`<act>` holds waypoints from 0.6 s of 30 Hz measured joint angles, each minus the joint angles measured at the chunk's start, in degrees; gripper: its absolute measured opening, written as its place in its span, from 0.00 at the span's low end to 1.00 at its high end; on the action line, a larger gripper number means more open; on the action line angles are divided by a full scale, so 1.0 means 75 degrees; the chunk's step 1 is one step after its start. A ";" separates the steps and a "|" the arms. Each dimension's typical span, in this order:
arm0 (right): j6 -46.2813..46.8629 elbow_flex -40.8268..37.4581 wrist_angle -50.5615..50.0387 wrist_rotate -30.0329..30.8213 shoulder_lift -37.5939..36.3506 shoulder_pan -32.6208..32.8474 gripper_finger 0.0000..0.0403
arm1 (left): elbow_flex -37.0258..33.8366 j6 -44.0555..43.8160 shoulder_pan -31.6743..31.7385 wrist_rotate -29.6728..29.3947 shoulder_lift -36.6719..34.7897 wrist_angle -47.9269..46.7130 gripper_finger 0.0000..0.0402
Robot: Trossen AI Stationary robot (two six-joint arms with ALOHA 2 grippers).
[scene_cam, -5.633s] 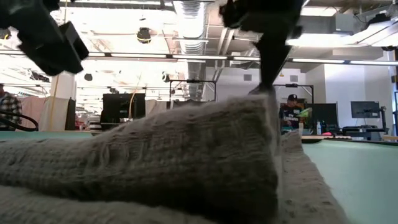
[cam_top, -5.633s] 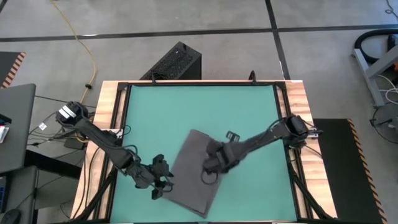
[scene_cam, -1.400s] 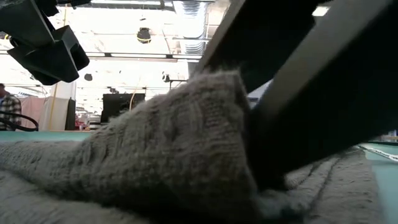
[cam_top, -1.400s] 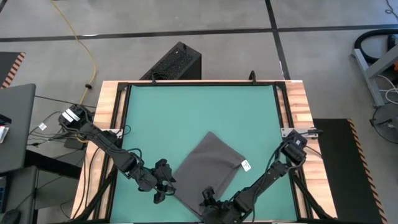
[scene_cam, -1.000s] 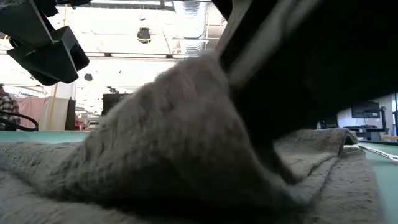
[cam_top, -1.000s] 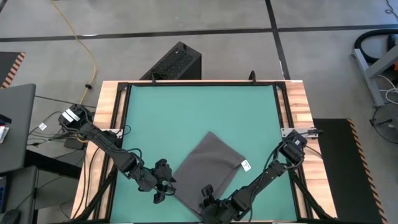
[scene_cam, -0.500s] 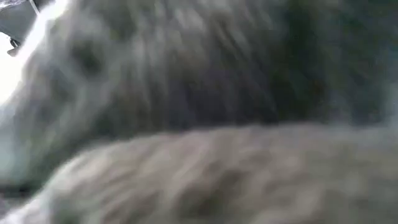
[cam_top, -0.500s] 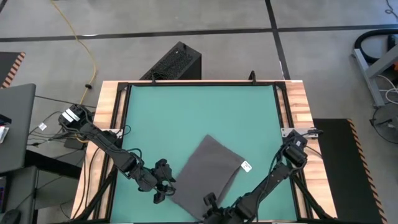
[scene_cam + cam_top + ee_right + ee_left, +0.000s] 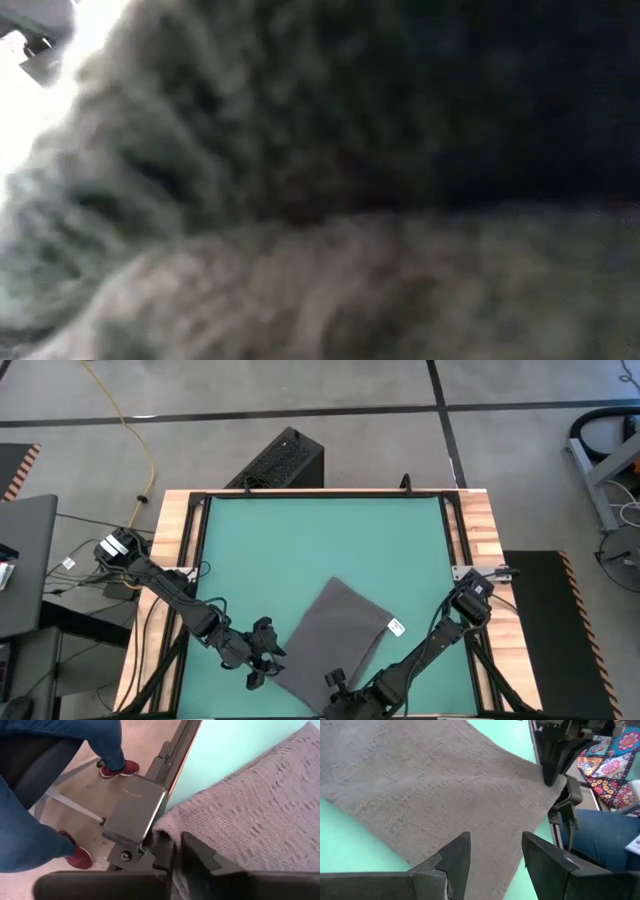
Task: Roll towel into tight, uniform cylinder
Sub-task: Roll the gray towel
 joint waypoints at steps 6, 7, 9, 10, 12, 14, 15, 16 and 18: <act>0.0386 0.0000 -0.0205 0.0005 -0.0006 0.0038 0.31 | 0.0000 0.0001 0.0003 -0.0059 0.0000 0.0041 0.42; 0.0518 0.0001 -0.0269 -0.0005 -0.0006 0.0038 0.34 | 0.0000 0.0002 0.0003 -0.0065 0.0000 0.0050 0.42; 0.0888 0.0083 -0.0586 -0.0034 -0.0006 0.0033 0.38 | 0.0000 0.0083 0.0003 -0.0076 0.0000 0.0140 0.42; 0.1036 0.0145 -0.0731 -0.0074 -0.0006 0.0030 0.39 | 0.0000 0.0135 0.0003 -0.0070 0.0000 0.0227 0.42; 0.1205 0.0269 -0.0941 -0.0215 -0.0009 0.0055 0.40 | 0.0000 0.0238 0.0003 -0.0057 0.0000 0.0387 0.42; 0.1300 0.0445 -0.1185 -0.0233 -0.0009 0.0120 0.40 | 0.0000 0.0351 0.0003 -0.0050 0.0000 0.0517 0.42; 0.1329 0.0557 -0.1357 -0.0254 -0.0009 0.0150 0.39 | 0.0000 0.0399 0.0003 -0.0050 0.0000 0.0585 0.42; 0.1393 0.0665 -0.1542 -0.0275 -0.0009 0.0167 0.38 | 0.0000 0.0442 0.0003 -0.0050 0.0000 0.0648 0.42; 0.1596 0.0946 -0.2198 -0.0271 -0.0012 0.0210 0.37 | 0.0000 0.0499 0.0003 -0.0049 0.0000 0.0677 0.42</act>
